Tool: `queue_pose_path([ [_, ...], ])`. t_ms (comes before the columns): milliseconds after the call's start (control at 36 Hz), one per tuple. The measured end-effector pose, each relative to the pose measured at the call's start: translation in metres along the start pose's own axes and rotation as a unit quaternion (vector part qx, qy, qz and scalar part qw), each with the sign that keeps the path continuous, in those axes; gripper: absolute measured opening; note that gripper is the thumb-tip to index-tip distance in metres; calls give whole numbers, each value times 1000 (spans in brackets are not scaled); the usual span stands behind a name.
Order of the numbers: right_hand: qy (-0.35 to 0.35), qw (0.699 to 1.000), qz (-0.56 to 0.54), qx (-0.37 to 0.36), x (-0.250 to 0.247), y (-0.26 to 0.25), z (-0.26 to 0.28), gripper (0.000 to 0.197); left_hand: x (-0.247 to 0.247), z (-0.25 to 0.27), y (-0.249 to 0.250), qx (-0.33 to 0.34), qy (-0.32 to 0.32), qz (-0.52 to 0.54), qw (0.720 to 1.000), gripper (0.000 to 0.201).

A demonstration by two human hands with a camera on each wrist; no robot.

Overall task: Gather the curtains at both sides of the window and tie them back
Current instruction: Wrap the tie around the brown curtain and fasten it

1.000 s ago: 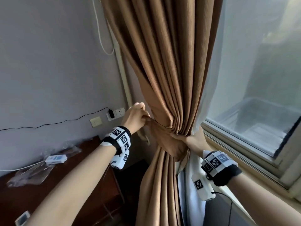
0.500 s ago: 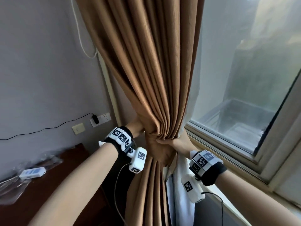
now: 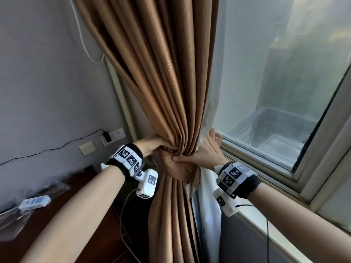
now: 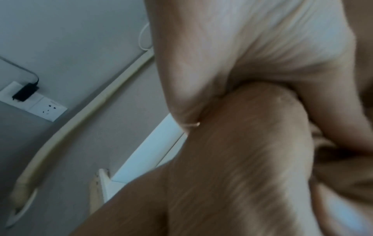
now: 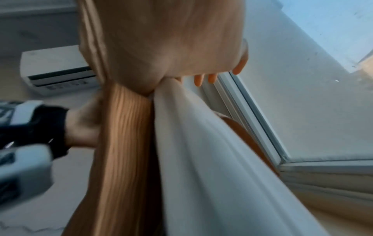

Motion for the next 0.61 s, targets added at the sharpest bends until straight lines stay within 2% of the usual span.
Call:
queue_pose_path([
  [56,-64,998,14,22,1,2,-5,130,0,0,-2,8,43,9,999,41],
  [139,-129,991,-12,21,3,1,-9,123,2,1,-4,10,78,27,997,38],
  [250,-171,982,-77,17,5,0,-10,126,2,3,1,-1,48,15,999,36],
  [361,-218,973,-66,28,-1,-12,-7,109,1,7,1,-25,18,18,999,33],
  [444,-221,974,-47,21,-4,-16,-9,107,0,9,0,-24,31,16,999,36],
  [556,-226,973,46,-25,-5,-14,-18,105,-3,5,0,-22,76,14,997,41],
  [611,-230,970,72,-25,-4,-9,-22,103,-3,3,-1,-14,99,11,995,39],
])
Point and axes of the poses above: each hand's wrist, its own z-axis away from the middle knuckle, its own x-axis out of the palm, y = z × x, the point moved 4 cm from there along -z, towards the middle knuckle, and after that the axes turned 14 degrees about -z, right-handed, at the moved point
